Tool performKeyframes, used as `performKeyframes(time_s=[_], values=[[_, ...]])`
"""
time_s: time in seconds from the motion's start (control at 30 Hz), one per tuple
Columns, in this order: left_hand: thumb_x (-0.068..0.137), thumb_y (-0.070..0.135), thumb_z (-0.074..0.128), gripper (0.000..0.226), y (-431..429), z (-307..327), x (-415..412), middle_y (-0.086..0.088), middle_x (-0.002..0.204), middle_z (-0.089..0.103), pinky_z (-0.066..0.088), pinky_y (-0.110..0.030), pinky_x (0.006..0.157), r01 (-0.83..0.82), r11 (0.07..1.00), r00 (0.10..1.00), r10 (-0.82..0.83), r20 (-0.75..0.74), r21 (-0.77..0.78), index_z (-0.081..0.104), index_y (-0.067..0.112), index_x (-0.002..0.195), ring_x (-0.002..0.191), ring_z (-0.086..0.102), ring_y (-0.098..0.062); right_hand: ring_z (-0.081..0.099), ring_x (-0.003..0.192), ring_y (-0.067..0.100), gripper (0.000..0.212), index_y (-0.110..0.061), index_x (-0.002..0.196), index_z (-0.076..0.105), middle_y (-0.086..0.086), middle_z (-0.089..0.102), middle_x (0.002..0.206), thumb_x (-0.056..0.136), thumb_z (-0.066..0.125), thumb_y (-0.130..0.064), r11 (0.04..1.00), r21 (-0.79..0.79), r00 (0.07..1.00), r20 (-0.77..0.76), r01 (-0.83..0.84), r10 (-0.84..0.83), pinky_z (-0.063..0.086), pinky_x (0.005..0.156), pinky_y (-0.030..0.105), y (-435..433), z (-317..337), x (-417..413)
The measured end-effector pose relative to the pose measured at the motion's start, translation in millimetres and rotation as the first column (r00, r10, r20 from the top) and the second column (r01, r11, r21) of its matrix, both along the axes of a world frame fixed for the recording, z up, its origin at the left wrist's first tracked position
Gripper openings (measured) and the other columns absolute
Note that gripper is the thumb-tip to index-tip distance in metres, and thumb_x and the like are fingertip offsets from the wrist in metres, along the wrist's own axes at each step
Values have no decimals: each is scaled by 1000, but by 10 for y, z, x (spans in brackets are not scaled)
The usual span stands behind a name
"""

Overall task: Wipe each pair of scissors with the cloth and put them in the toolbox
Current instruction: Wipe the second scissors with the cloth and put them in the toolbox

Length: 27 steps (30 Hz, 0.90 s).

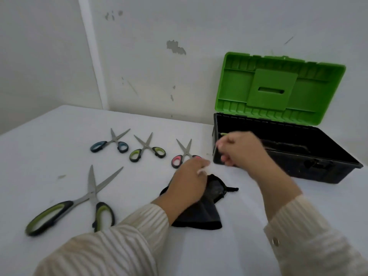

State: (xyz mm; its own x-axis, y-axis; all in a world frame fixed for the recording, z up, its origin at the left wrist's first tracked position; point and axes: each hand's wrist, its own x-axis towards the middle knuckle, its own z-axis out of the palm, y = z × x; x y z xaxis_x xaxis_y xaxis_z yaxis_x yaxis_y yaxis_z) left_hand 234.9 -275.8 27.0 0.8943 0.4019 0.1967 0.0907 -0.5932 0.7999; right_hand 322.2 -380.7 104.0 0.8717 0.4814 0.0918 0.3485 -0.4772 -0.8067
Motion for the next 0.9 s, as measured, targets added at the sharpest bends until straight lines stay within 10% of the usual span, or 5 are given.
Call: performKeyframes(time_s=[0.13, 0.37, 0.6, 0.77, 0.9], values=[[89, 2, 47, 33, 545, 229, -348, 0, 122, 62, 35, -19, 93, -166, 985, 985, 168, 38, -44, 68, 19, 107, 115, 55, -15, 58, 62, 11, 17, -24, 71, 65, -4, 61, 67, 81, 57, -12, 962, -217, 985, -9, -169, 171, 50, 64, 27, 98, -289, -616], [81, 27, 59, 36, 1544, 324, -1372, -5, 123, 50, 44, -35, 96, -136, 876, 743, 399, -537, 462, 53, 24, 116, 114, 49, -25, 45, 99, 17, 43, -17, 100, 56, -1, 47, 105, 77, 57, -53, 829, -539, 935, 196, -148, 295, 43, 81, 30, 370, -669, -1153], [87, 36, 57, 34, 1630, 268, -1771, -5, 115, 59, 44, -27, 82, 47, 861, 667, 349, -658, 506, 58, 12, 112, 96, 55, -18, 53, 86, 17, 21, -17, 95, 60, 1, 57, 98, 87, 43, -28, 852, -523, 881, 404, 0, 248, 45, 69, 28, 472, -722, -1225], [81, 8, 61, 13, 1726, 371, -1690, -11, 88, 66, 48, -24, 58, -166, 984, 779, 170, -603, 63, 65, 6, 93, 69, 59, -19, 52, 65, 5, 12, -28, 93, 54, 0, 65, 77, 85, 54, -20, 995, -92, 971, 240, 30, -8, 37, 51, 12, 298, -444, -1131], [82, 0, 62, 18, 1555, 540, -1502, -18, 92, 72, 55, -30, 54, -138, 881, 918, -57, -392, -452, 60, 8, 98, 63, 66, -21, 59, 74, 8, 28, -43, 94, 59, -6, 68, 80, 85, 59, -16, 995, 20, 984, 151, -93, 89, 40, 59, 7, 289, -360, -1159]])
